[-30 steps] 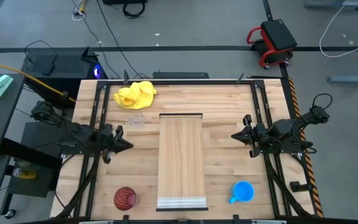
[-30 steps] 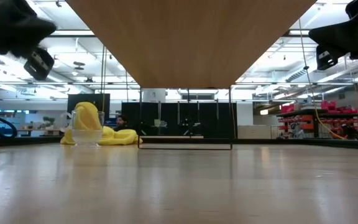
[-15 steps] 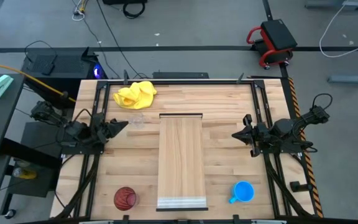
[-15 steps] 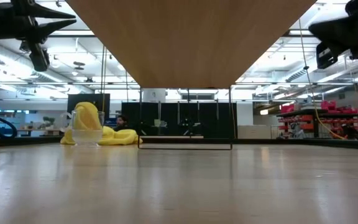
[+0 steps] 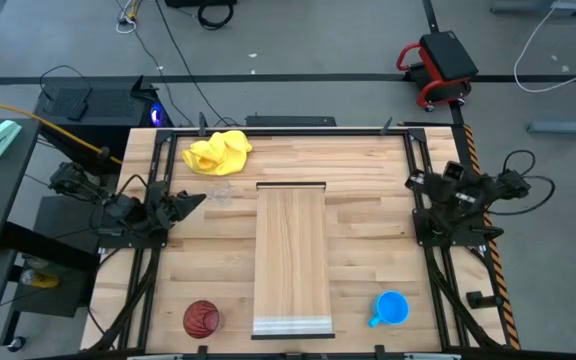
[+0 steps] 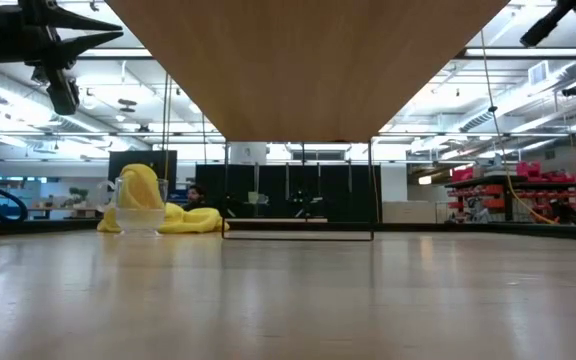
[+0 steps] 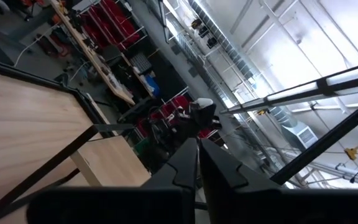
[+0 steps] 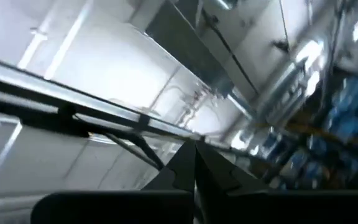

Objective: Stack small to large cups/mugs on shelf
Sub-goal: Adjust the shelf on the table

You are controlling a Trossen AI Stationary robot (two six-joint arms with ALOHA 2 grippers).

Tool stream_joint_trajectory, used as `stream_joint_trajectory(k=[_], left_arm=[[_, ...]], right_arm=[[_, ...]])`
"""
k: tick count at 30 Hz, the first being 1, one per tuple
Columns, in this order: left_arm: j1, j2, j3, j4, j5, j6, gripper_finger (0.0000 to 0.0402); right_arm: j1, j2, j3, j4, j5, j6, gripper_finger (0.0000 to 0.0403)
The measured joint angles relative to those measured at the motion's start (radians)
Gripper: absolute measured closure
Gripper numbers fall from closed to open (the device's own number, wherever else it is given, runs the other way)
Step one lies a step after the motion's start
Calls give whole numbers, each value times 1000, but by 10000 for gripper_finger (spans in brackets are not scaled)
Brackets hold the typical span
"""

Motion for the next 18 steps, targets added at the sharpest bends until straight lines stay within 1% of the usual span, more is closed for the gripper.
stream_joint_trajectory(k=[2,5,7,9,11,13,14,16,18], left_arm=[[0,0,0,0,0,0,371],[0,0,0,-8,0,1,367],[0,0,0,-8,0,1,366],[0,0,0,-8,0,1,366],[0,0,0,-9,0,1,367],[0,0,0,-11,0,2,370],[0,0,0,-15,0,2,371],[0,0,0,-18,0,2,373],[0,0,0,-25,0,2,373]], right_arm=[[0,25,59,-132,19,133,388],[0,101,199,-456,23,206,380],[0,181,301,-710,27,255,368],[0,275,391,-971,62,329,353],[-3,382,458,-1159,95,439,337],[-17,489,494,-1234,91,530,321],[-27,538,498,-1231,69,554,315],[-49,633,491,-1195,-36,591,306],[-75,717,469,-1116,-134,588,303]])
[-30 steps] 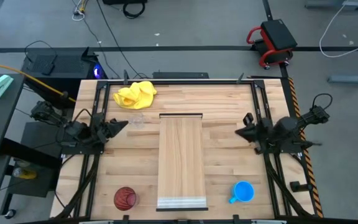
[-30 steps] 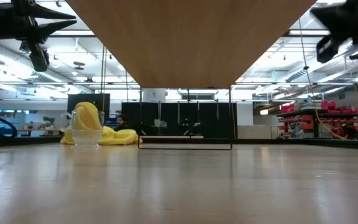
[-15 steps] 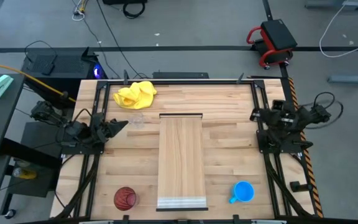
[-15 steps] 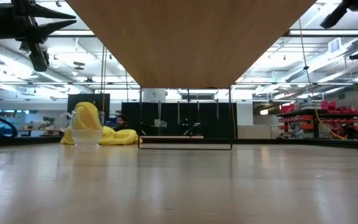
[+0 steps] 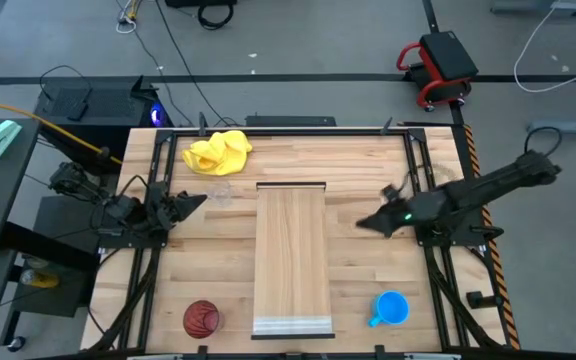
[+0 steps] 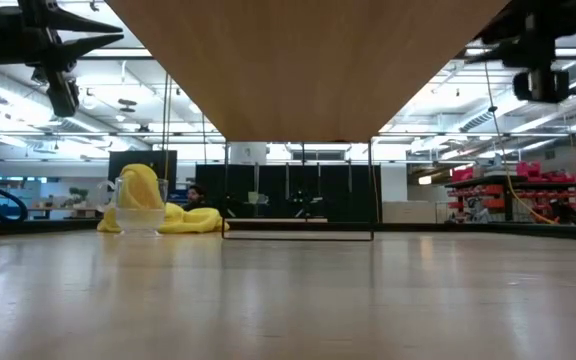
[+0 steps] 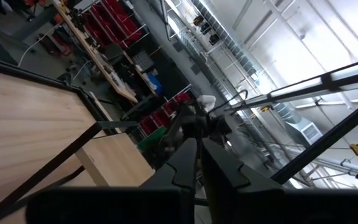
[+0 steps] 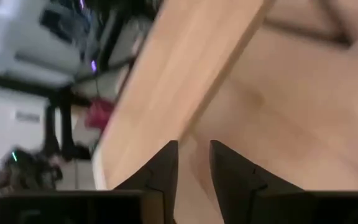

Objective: Stack small to large cups/mugs on shelf
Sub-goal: Adjust the shelf on the table

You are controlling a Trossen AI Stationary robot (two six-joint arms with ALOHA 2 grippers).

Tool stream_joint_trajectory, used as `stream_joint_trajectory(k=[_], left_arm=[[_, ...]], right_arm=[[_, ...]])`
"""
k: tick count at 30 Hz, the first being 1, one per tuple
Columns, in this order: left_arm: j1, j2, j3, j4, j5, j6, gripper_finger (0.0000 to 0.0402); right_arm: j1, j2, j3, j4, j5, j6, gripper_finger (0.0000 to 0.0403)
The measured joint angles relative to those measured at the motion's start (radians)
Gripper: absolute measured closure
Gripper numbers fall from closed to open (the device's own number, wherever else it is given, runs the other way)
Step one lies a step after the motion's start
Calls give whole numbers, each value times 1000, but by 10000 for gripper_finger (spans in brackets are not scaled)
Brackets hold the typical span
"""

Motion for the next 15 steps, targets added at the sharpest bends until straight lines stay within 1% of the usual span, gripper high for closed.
stream_joint_trajectory(k=[2,5,7,11,15], left_arm=[[0,0,0,-3,0,-1,371],[0,0,0,-8,0,-2,367],[-1,0,0,-10,1,-2,366],[-1,0,0,-9,8,-3,370],[-1,0,0,-9,28,-3,374]], right_arm=[[-23,54,-35,118,-58,-9,304],[-71,90,-94,311,-83,-10,309],[-110,100,-136,427,-97,24,311],[-177,117,-220,518,-156,105,311],[-189,143,-269,638,-174,162,309]])
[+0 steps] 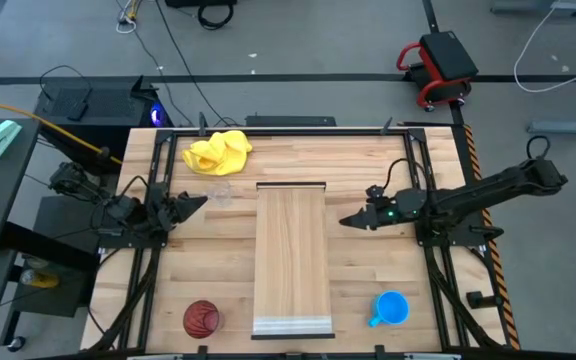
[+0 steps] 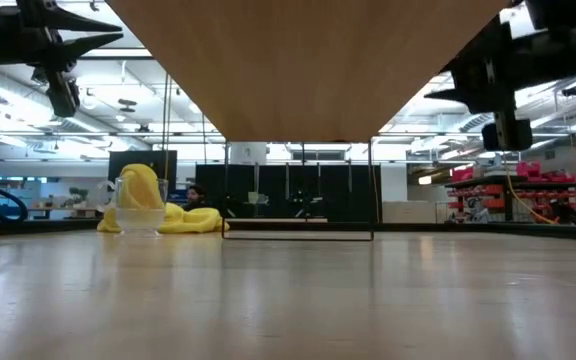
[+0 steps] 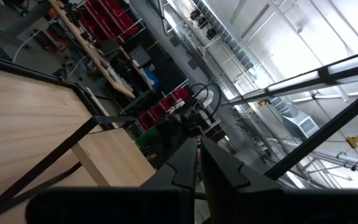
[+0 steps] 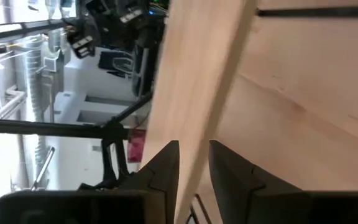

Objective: Stack small to large cups/mugs on shelf
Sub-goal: Adjust the shelf on the table

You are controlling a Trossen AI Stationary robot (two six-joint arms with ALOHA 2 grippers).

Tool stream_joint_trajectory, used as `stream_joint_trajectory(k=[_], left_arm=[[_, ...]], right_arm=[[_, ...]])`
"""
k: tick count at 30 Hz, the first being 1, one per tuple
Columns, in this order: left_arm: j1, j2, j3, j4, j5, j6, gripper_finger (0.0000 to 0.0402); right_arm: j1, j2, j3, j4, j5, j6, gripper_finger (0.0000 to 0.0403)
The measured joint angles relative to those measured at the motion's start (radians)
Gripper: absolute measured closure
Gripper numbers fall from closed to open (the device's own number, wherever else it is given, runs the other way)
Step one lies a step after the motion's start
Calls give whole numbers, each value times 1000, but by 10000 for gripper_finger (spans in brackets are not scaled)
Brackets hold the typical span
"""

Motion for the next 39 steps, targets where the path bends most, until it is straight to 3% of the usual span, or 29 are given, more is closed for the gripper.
stream_joint_trajectory(k=[21,39], left_arm=[[0,0,0,-57,4,-26,358],[0,0,0,-71,4,-44,352]], right_arm=[[-67,381,-9,434,-98,28,310],[-92,584,130,458,-230,-2,311]])
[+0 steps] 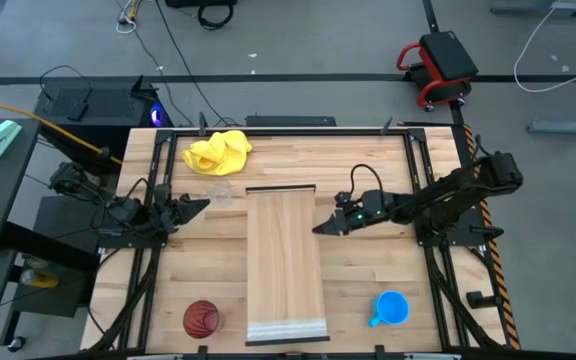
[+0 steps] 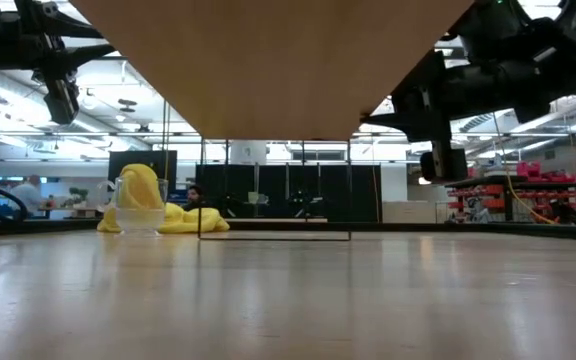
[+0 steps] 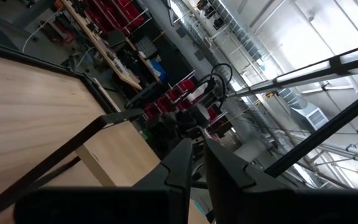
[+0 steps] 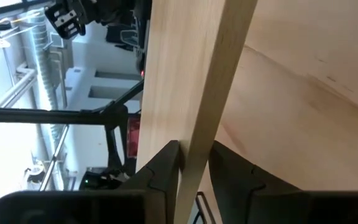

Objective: Stack small to large cups/mugs on shelf
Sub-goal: Adjust the shelf on the table

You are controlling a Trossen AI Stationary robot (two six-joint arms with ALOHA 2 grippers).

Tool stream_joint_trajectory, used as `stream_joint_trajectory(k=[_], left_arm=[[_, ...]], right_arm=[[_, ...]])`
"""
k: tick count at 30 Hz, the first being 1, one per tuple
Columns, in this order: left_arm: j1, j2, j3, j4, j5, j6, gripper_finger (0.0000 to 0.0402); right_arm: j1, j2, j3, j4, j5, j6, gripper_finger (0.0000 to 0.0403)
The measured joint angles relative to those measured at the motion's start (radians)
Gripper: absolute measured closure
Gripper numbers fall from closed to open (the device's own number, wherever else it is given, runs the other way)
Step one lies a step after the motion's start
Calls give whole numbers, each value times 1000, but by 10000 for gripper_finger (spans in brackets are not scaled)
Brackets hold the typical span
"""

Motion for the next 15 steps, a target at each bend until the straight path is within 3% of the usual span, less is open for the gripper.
stream_joint_trajectory(k=[9,15], left_arm=[[0,0,0,-11,1,-12,353],[0,0,0,-12,21,-13,358]], right_arm=[[-26,0,9,-17,-14,14,354],[-29,-3,9,-22,-18,17,357]])
